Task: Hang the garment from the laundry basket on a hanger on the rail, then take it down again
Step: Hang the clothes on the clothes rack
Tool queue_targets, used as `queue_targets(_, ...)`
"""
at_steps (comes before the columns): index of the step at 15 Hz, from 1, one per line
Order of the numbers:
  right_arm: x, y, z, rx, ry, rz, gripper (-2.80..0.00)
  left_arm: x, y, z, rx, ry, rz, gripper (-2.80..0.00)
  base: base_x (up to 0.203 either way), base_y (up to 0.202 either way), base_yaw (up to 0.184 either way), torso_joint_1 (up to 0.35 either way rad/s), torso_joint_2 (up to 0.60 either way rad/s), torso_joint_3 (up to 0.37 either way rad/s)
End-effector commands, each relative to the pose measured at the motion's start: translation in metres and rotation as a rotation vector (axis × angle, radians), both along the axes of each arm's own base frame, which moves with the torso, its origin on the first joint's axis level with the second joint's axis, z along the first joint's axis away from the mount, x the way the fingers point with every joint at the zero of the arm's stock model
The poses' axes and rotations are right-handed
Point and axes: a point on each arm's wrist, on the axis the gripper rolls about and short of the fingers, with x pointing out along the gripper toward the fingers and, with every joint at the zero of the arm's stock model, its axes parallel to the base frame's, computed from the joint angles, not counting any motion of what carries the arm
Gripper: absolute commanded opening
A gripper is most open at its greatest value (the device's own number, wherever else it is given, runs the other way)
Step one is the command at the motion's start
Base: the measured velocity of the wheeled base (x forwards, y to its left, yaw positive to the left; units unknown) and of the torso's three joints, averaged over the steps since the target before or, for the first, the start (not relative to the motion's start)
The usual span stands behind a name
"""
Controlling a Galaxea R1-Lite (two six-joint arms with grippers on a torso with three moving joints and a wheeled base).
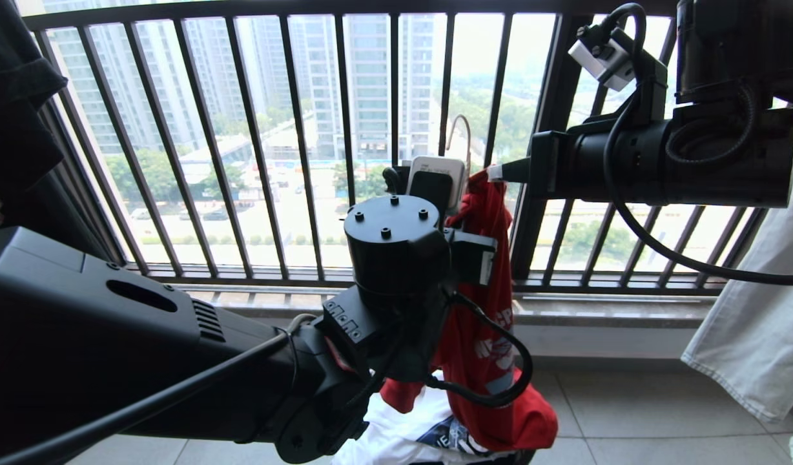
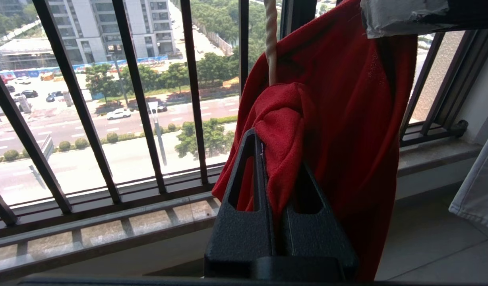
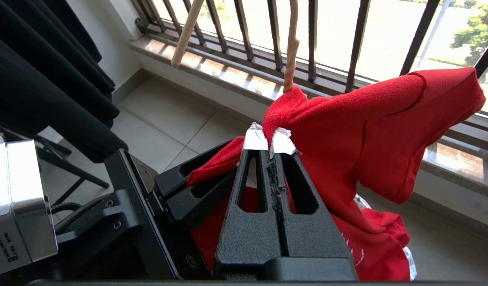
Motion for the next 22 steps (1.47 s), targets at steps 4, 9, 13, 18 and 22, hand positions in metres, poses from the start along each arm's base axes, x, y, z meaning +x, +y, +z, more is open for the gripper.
queue_targets(4,-0.012,-0.002,0.001,0.001,0.001,0.017,-2.80,0.000,0.000,0.003,-0.017,-0.007,0.004,-2.80,0.000,0.000,0.000,0.000,0.00,0.000)
queue_targets(9,-0.018,0.002,0.000,-0.004,0.000,0.029,-2.80,-0.001,0.001,0.010,-0.066,-0.043,0.002,-2.80,0.000,0.000,0.000,0.000,0.00,0.000)
queue_targets(13,-0.020,0.005,0.001,-0.016,-0.013,0.033,0.00,-0.001,0.002,0.012,-0.077,-0.050,0.000,-2.80,0.000,0.000,0.000,0.000,0.00,0.000)
queue_targets(18,-0.023,0.004,0.003,-0.022,-0.025,0.036,0.00,-0.003,0.004,0.017,-0.111,-0.076,0.000,-2.80,0.000,0.000,0.000,0.000,0.00,0.000)
queue_targets(22,-0.036,-0.007,0.008,-0.027,-0.031,0.012,0.00,-0.006,0.009,0.026,-0.150,-0.110,0.000,-2.80,0.000,0.000,0.000,0.000,0.00,0.000)
